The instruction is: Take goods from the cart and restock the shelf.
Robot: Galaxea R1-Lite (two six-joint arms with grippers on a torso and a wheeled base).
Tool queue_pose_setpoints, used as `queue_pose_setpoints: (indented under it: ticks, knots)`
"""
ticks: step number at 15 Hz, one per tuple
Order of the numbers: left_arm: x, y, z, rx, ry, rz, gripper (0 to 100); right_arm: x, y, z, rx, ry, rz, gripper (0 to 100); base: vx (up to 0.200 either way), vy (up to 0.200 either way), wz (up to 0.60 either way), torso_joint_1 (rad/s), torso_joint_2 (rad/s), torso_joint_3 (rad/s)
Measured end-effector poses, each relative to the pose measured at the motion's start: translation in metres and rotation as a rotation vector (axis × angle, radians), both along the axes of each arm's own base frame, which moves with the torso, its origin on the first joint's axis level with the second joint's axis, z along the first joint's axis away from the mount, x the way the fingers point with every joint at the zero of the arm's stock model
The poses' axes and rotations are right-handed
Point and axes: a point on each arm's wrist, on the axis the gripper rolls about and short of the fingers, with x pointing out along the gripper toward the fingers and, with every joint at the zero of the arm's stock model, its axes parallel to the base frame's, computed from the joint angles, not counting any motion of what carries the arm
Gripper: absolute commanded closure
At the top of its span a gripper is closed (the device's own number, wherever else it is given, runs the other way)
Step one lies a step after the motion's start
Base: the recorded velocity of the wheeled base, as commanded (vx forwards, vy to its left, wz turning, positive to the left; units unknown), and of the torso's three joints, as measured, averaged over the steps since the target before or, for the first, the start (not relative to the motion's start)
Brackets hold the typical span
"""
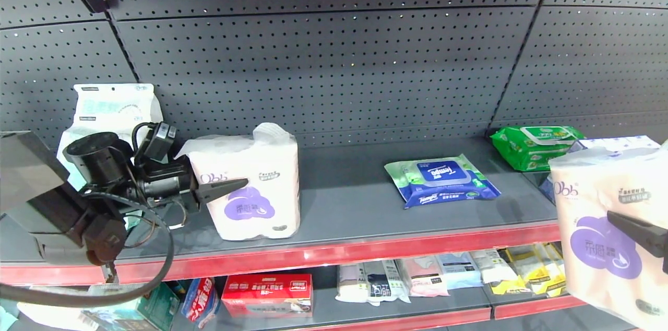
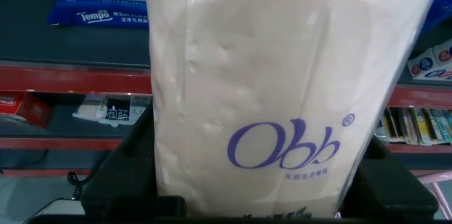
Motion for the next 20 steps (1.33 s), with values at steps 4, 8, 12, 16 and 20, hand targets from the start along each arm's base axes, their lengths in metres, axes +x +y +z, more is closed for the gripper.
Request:
queue_pose_setpoints:
  ticks: [4, 8, 12, 16, 20]
  knots:
    - [-0.004, 0.0, -0.01, -0.016, 0.06, -0.054, 100, 0.001, 0.0, 0.0, 0.0, 0.004, 0.0, 100, 0.0, 0.0, 0.0, 0.0, 0.0, 0.0]
    - [-0.006, 0.002, -0.015, -0.007, 0.055, -0.067, 100, 0.001, 0.0, 0.0, -0.001, 0.003, 0.0, 100, 0.0, 0.0, 0.0, 0.0, 0.0, 0.0]
    - [-0.005, 0.003, -0.017, -0.005, 0.05, -0.037, 100, 0.001, 0.0, 0.0, -0.003, 0.002, -0.007, 100, 0.0, 0.0, 0.0, 0.0, 0.0, 0.0]
    - [-0.003, 0.004, -0.016, -0.006, 0.047, -0.012, 100, 0.0, 0.0, 0.0, -0.003, 0.003, -0.007, 100, 0.0, 0.0, 0.0, 0.0, 0.0, 0.0]
    - [-0.002, 0.004, -0.015, -0.004, 0.035, -0.011, 100, 0.0, 0.0, 0.0, -0.003, 0.002, -0.007, 100, 0.0, 0.0, 0.0, 0.0, 0.0, 0.0]
